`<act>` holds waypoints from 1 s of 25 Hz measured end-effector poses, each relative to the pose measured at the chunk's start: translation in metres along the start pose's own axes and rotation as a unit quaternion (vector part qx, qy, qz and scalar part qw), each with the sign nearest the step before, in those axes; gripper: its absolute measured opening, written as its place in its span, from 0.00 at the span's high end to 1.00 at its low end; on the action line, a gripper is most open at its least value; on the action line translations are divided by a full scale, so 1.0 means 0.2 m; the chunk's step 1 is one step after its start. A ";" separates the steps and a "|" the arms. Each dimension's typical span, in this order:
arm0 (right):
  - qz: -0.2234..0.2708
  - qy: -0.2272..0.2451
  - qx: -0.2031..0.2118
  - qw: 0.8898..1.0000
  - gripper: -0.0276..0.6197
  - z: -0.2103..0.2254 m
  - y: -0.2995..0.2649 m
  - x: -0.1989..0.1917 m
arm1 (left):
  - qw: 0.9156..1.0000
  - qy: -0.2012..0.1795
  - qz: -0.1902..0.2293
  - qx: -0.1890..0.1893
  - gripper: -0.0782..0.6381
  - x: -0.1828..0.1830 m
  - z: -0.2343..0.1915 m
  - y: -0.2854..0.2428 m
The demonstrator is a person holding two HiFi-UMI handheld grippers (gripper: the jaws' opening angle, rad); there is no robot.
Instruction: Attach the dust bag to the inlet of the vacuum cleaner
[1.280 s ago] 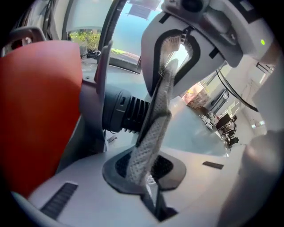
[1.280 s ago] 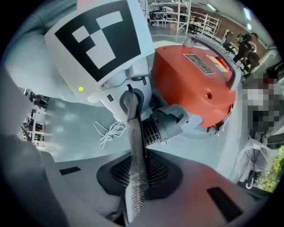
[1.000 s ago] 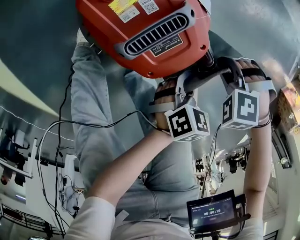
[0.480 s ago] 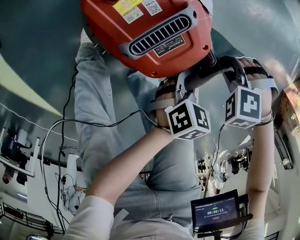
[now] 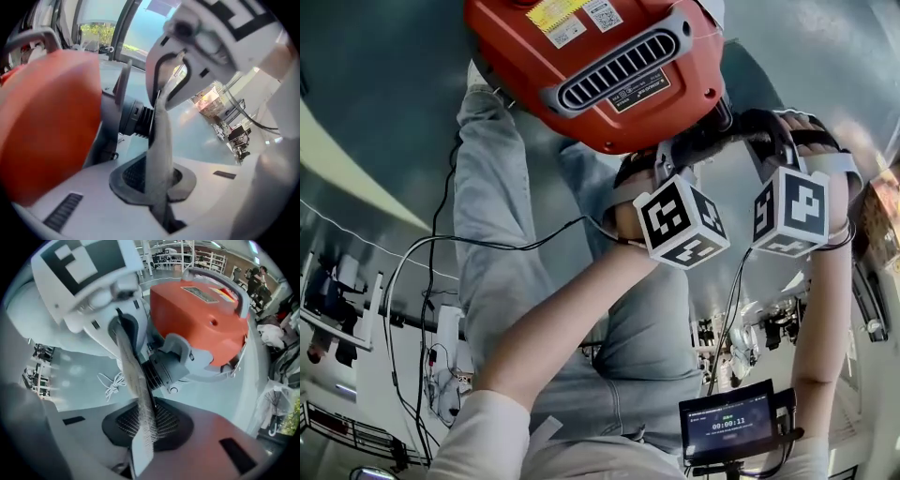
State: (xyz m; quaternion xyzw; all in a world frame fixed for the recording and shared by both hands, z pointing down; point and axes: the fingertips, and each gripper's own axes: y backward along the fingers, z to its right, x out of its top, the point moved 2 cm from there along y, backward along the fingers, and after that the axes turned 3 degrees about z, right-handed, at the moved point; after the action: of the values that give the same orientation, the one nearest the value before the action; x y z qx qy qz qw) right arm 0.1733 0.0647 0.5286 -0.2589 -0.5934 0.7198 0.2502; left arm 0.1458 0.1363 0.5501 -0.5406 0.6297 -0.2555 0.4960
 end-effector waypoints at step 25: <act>0.106 -0.058 0.040 0.992 0.89 0.06 0.38 -0.07 | 0.998 0.058 0.014 -0.018 0.87 -0.06 -0.03 -0.05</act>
State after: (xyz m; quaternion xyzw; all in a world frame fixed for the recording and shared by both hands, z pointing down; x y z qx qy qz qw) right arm 0.1712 0.0345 0.4571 -0.2685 -0.5470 0.7790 0.1476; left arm 0.1441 0.1426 0.5649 -0.5247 0.6697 -0.2679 0.4522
